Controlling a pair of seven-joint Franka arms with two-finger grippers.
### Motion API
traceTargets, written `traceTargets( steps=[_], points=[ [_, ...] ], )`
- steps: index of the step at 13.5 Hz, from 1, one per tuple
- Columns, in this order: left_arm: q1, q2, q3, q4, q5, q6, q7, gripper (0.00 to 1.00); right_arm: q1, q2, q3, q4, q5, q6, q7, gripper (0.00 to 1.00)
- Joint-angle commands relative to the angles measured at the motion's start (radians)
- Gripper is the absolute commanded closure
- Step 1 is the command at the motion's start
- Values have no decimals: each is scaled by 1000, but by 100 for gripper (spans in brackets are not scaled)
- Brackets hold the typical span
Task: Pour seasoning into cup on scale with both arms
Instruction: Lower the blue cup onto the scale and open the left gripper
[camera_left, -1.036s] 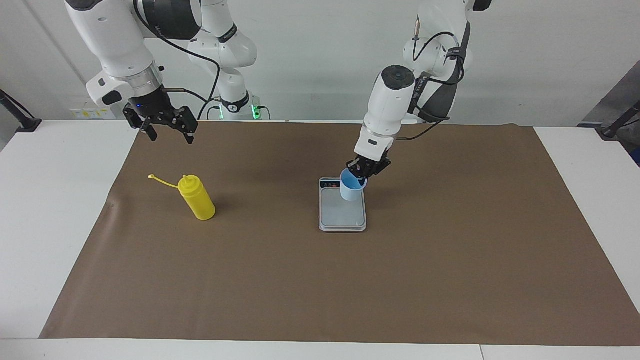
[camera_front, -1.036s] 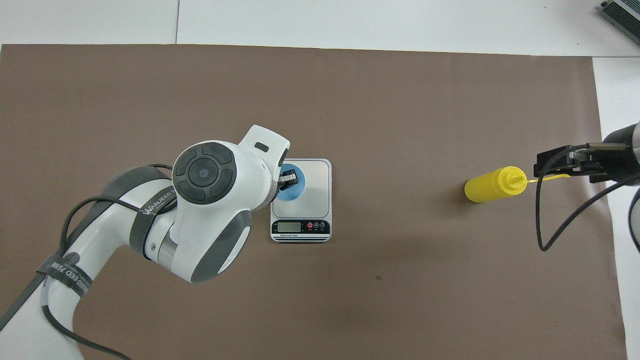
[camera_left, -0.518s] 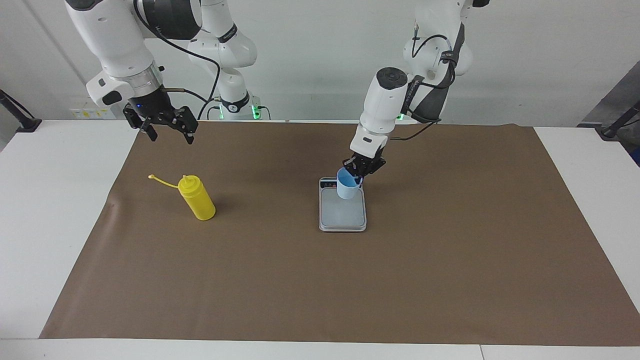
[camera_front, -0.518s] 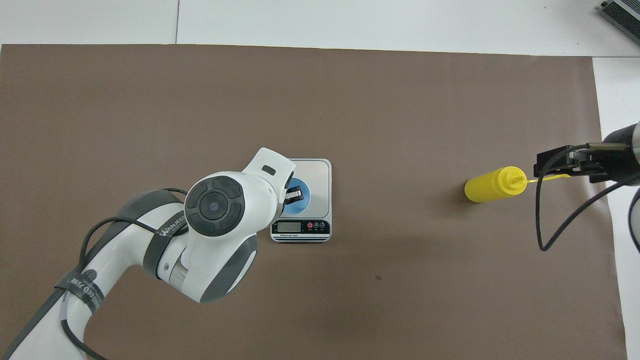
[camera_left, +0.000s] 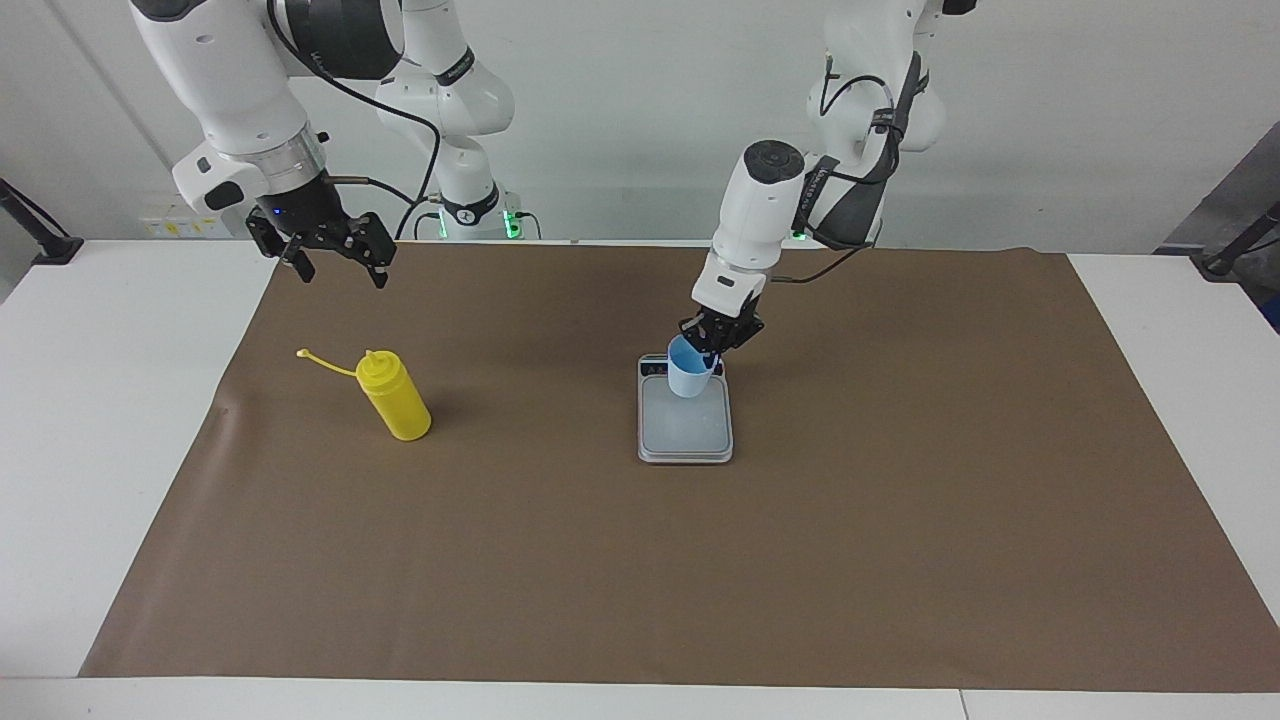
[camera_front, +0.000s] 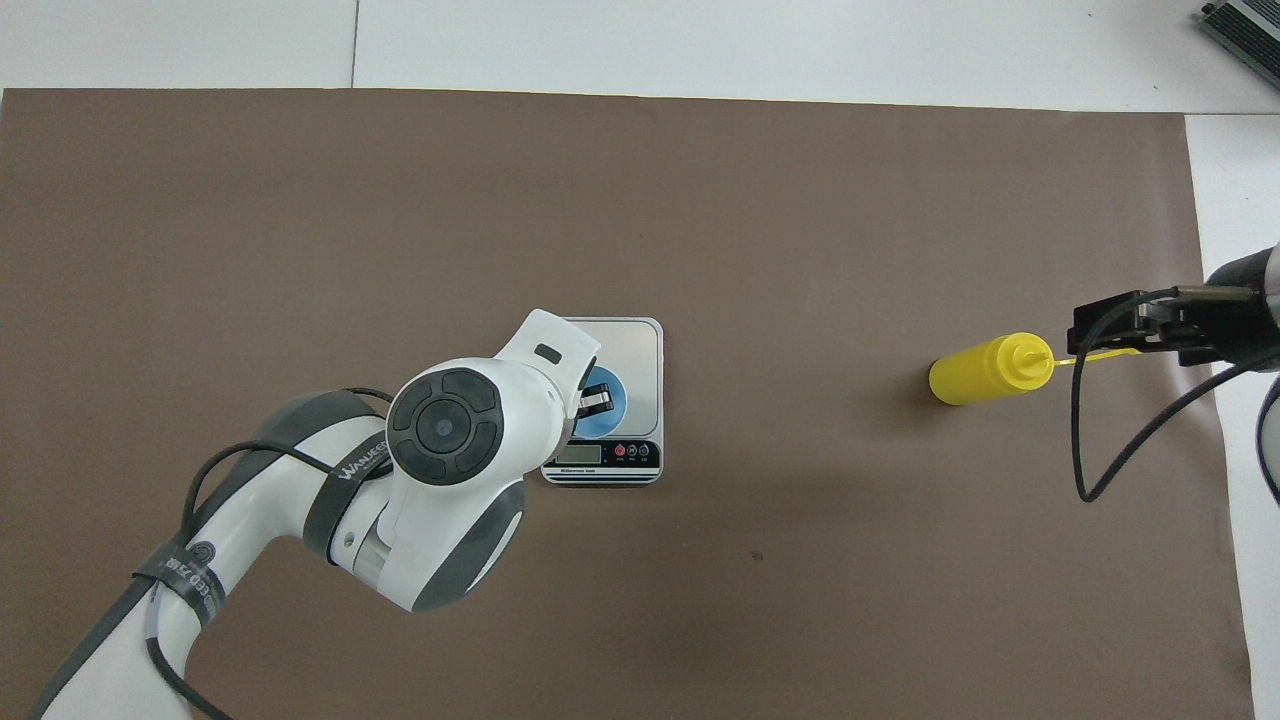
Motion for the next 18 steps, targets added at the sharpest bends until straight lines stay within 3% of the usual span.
traceTargets(
  steps=[1,11,18],
  points=[
    [-21,1,20,-17,4,32,-2,100,-13,-20,5,-22,20,8,-28,0],
    [-7,83,22,82,67,35,-2,100,-13,-20,5,-22,18,8,-28,0],
    [-1,104,26,95,96,48,3,100,-13,-20,5,-22,20,8,-28,0]
  ],
)
